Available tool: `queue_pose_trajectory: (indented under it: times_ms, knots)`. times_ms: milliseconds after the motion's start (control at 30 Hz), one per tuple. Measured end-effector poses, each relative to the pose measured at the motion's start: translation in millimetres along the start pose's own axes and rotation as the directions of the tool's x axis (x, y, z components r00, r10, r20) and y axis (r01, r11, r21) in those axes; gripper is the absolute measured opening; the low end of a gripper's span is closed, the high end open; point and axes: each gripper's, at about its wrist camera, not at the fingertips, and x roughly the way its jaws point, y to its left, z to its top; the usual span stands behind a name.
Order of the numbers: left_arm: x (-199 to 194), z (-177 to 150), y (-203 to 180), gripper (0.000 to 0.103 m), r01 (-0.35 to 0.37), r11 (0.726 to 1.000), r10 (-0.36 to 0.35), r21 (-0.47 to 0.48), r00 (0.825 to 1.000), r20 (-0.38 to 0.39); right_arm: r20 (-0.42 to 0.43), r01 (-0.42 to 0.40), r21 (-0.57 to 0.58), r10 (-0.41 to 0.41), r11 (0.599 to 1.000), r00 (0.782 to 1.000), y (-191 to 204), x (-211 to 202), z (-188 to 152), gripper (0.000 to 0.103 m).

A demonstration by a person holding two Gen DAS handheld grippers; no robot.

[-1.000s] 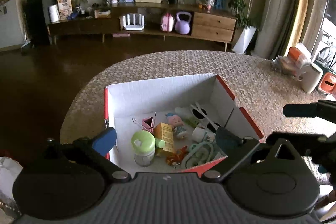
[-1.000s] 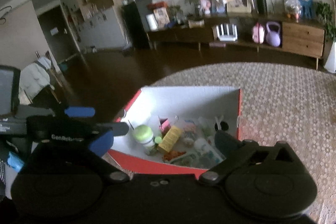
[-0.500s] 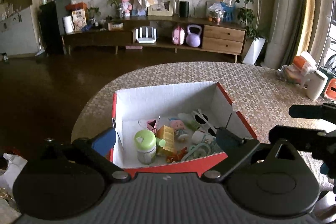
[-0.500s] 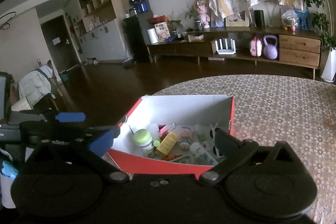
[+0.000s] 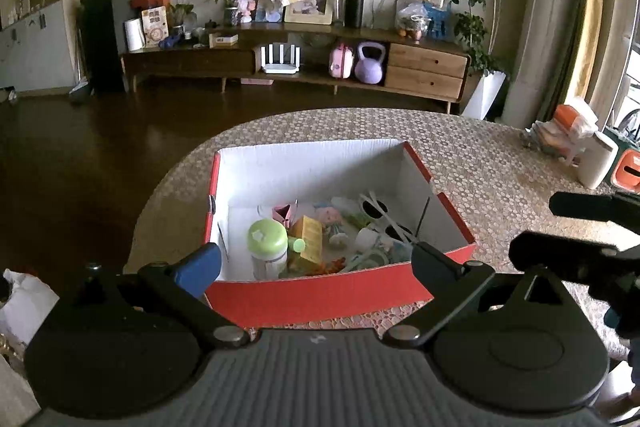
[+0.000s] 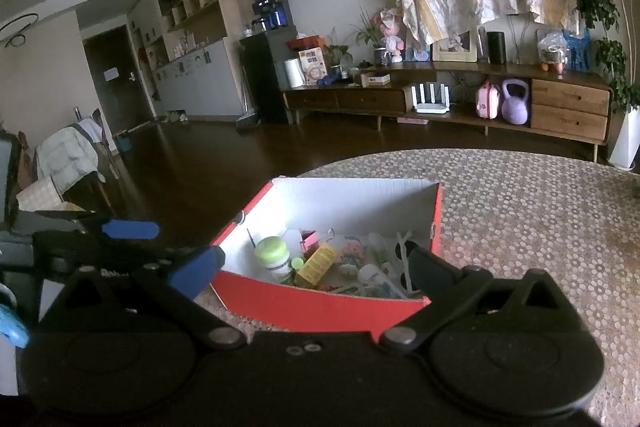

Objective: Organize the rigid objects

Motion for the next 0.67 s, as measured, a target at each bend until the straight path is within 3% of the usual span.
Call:
queue_pose_trajectory:
  times_ms: [167,667]
  knots:
    - [-1,-2,-2,0.102,-0.031,0.999,0.031,0.01,0.999,0.012,-0.008,0.003,0.017,-0.003,1.0,1.0,-1,-1,-5,0.103]
    - [1,-3,-14,0.102,0.011,1.0,-0.011,0.009,1.0,-0.019,0.013,0.056,0.053,-0.057,0.997,0.998,-17,-10,-9,0.103]
